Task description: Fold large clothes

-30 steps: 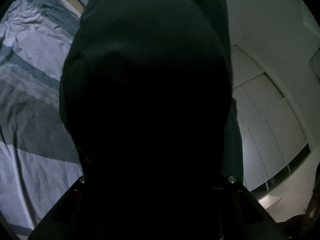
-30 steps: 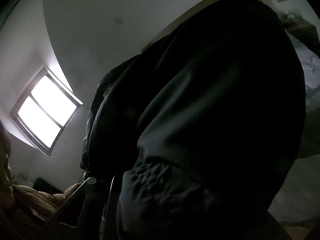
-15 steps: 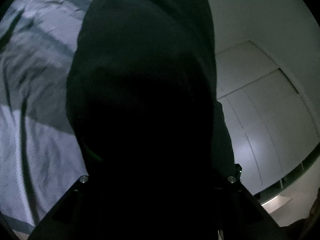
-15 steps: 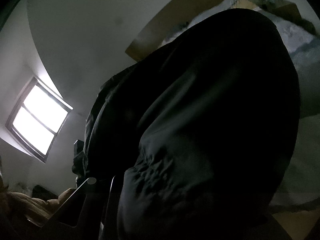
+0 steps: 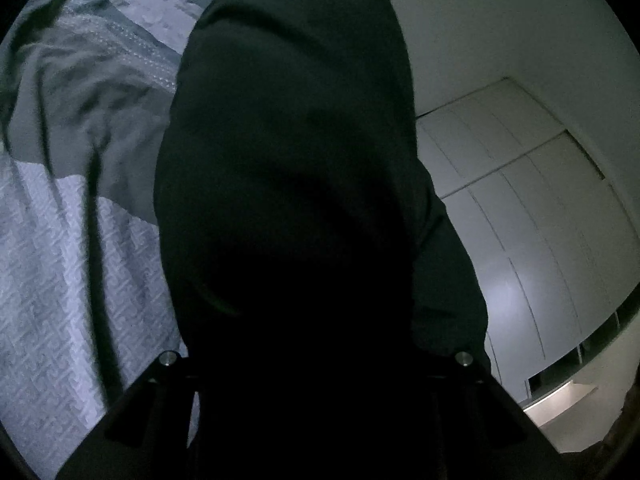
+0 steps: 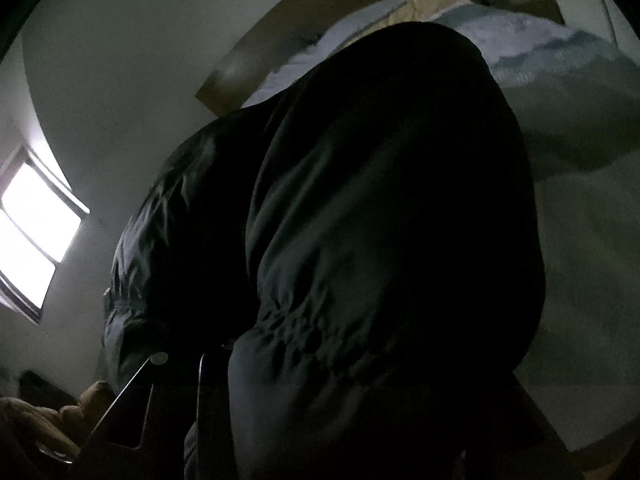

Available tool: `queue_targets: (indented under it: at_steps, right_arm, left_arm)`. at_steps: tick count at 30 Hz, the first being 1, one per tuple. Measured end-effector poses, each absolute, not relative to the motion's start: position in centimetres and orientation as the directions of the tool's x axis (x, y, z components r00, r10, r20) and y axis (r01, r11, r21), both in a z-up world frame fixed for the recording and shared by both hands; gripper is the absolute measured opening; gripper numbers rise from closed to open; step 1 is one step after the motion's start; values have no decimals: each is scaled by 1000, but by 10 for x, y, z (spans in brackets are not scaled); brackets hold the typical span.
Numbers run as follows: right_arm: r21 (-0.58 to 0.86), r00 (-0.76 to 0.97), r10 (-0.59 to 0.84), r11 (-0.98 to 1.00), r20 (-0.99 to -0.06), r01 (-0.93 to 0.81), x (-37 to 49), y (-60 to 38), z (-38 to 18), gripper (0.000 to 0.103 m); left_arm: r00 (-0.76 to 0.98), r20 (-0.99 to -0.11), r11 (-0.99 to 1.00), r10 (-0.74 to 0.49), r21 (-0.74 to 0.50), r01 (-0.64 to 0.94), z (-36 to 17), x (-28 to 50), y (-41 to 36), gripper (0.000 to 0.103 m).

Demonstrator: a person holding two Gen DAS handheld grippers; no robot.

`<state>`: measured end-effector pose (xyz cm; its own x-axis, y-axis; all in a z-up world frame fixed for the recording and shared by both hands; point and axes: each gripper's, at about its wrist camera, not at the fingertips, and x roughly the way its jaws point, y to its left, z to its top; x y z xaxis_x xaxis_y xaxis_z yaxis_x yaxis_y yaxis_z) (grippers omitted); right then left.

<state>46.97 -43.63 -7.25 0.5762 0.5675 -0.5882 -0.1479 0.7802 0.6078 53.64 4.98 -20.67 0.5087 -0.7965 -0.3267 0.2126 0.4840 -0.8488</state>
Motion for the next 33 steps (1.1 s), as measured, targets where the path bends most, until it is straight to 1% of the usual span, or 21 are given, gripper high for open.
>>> queue_targets:
  at_steps: [3, 4, 5, 6, 7, 8, 9, 13, 14, 15, 16, 17, 19, 22, 24, 26, 27, 29, 30, 31, 33]
  right_arm:
    - [587, 592, 542, 798, -597, -138, 468, -434, -70, 43]
    - [579, 604, 520, 807, -604, -117, 466, -438, -71, 53]
    - [575, 617, 499, 813, -609, -90, 463, -443, -74, 61]
    - [577, 630, 481, 815, -610, -63, 461, -445, -73, 65]
    - [567, 646, 449, 823, -617, -31, 457, -449, -71, 74]
    - [543, 658, 412, 840, -630, -5, 456, -445, -67, 85]
    - [519, 668, 376, 854, -642, 18, 450, -456, -63, 88]
    - [473, 700, 270, 875, -661, 109, 422, -467, -39, 90]
    - [462, 706, 243, 877, -665, 133, 414, -479, -35, 91]
    - [460, 711, 219, 873, -668, 164, 404, -485, -27, 91]
    - [460, 712, 209, 870, -671, 179, 397, -489, -22, 91]
    - [457, 714, 199, 869, -671, 187, 386, -493, -15, 91]
    - [458, 722, 194, 869, -665, 188, 363, -493, 1, 92]
    - [461, 728, 195, 868, -657, 184, 331, -485, 23, 92]
    - [452, 735, 188, 874, -652, 177, 308, -471, 38, 93]
    - [429, 735, 177, 888, -655, 168, 283, -459, 48, 94]
    - [419, 734, 174, 894, -656, 162, 272, -454, 51, 94]
    - [397, 737, 163, 905, -656, 153, 248, -441, 57, 95]
    - [383, 738, 153, 911, -658, 153, 234, -435, 60, 96]
    - [373, 737, 146, 915, -660, 152, 223, -430, 61, 97]
    - [348, 739, 127, 925, -662, 153, 198, -418, 63, 98]
  left_arm:
    - [507, -325, 485, -798, -846, 220, -210, 528, 54, 27]
    - [510, -334, 492, -793, -845, 211, -213, 529, 56, 31]
    - [516, -339, 495, -786, -846, 197, -218, 532, 60, 32]
    - [522, -348, 502, -779, -844, 188, -224, 533, 62, 35]
    - [532, -367, 527, -763, -830, 182, -223, 532, 69, 40]
    - [548, -390, 557, -740, -812, 173, -221, 526, 74, 42]
    - [557, -398, 567, -729, -807, 166, -219, 520, 79, 45]
    - [608, -434, 614, -665, -781, 115, -204, 498, 109, 47]
    - [629, -449, 633, -634, -769, 89, -199, 489, 120, 47]
    - [641, -463, 651, -613, -755, 77, -180, 473, 127, 47]
    - [653, -486, 680, -581, -731, 60, -184, 470, 132, 47]
    - [660, -506, 702, -556, -711, 46, -177, 453, 133, 47]
    - [665, -523, 721, -533, -692, 34, -137, 435, 144, 47]
    - [683, -546, 760, -485, -650, 21, -101, 394, 148, 47]
    - [692, -558, 785, -458, -619, 21, -38, 384, 158, 47]
    - [698, -569, 809, -435, -587, 26, -5, 352, 153, 47]
    - [701, -573, 822, -424, -568, 33, 21, 329, 149, 48]
    - [712, -580, 851, -396, -524, 46, 45, 294, 140, 53]
    - [717, -581, 857, -386, -513, 47, 60, 277, 139, 63]
    - [725, -579, 864, -373, -501, 45, 74, 257, 137, 68]
    - [753, -574, 889, -323, -456, 33, 93, 219, 133, 69]
